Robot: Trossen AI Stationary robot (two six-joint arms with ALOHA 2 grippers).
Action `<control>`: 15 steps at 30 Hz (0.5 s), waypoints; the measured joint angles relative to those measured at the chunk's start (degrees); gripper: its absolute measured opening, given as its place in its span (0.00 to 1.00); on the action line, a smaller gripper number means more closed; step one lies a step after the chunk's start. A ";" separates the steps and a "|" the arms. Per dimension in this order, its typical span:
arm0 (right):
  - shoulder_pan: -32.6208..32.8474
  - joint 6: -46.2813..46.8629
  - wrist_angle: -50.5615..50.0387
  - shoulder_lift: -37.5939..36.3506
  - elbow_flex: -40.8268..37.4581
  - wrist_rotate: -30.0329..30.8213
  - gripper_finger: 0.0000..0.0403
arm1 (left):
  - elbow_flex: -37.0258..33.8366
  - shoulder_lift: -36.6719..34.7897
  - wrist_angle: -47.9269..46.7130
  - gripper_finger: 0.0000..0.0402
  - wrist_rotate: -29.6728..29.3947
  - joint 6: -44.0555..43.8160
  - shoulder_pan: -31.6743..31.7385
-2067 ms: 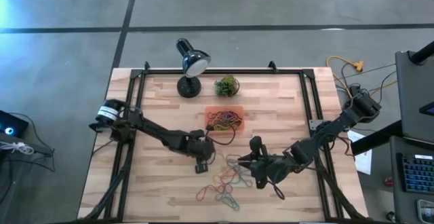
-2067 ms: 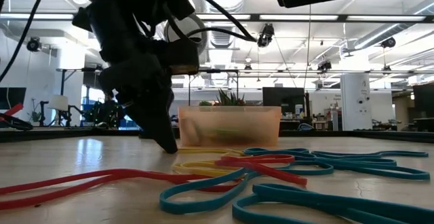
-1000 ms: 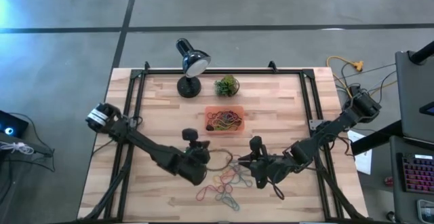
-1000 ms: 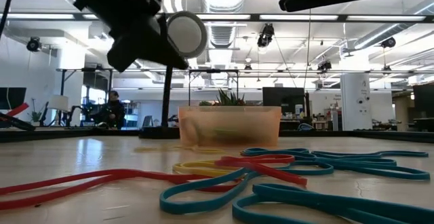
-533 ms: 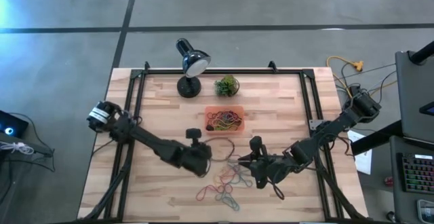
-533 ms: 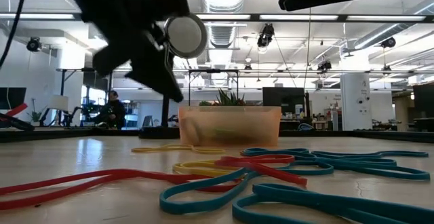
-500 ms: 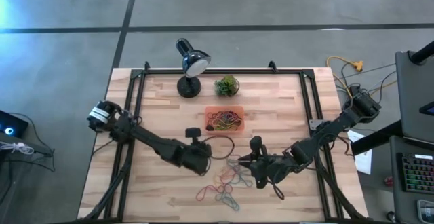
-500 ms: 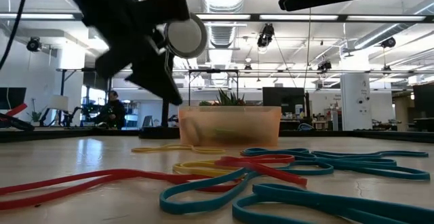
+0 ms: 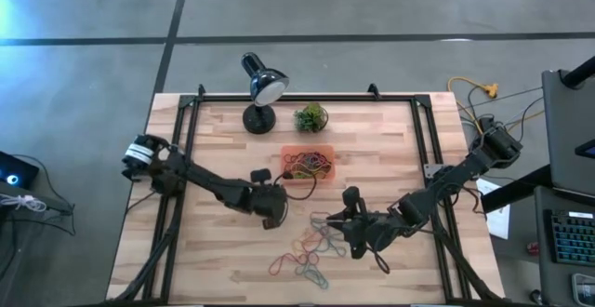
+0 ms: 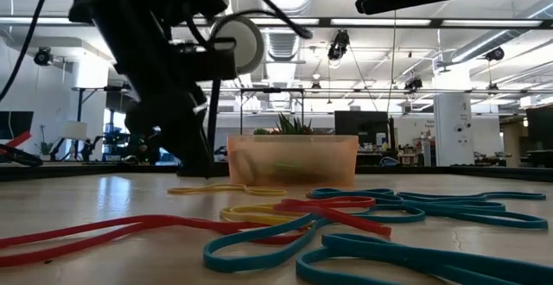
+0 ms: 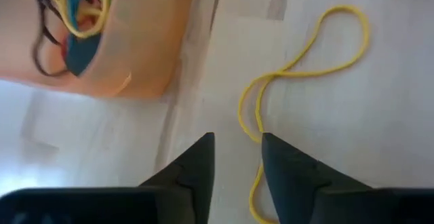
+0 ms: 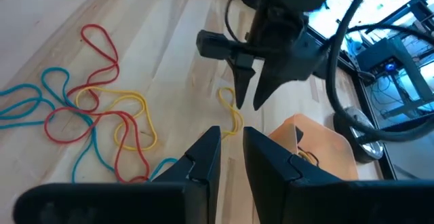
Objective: Pick and place rubber bands into bin
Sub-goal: Put the yellow rubber band into the orange bin
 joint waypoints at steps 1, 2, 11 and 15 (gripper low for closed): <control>0.00 0.12 -0.02 0.00 0.00 0.00 0.15 | -0.22 0.00 0.15 0.28 1.01 0.07 0.71; 0.00 0.20 -0.03 0.00 0.00 0.00 0.14 | -0.48 0.00 0.47 0.29 1.72 0.10 1.46; 0.00 0.25 -0.22 0.00 0.00 0.00 0.14 | -0.83 -0.02 3.69 0.33 13.95 3.51 7.76; 0.00 0.38 -0.30 0.00 0.00 -0.02 0.14 | -0.77 -0.02 6.15 0.33 18.39 5.11 9.69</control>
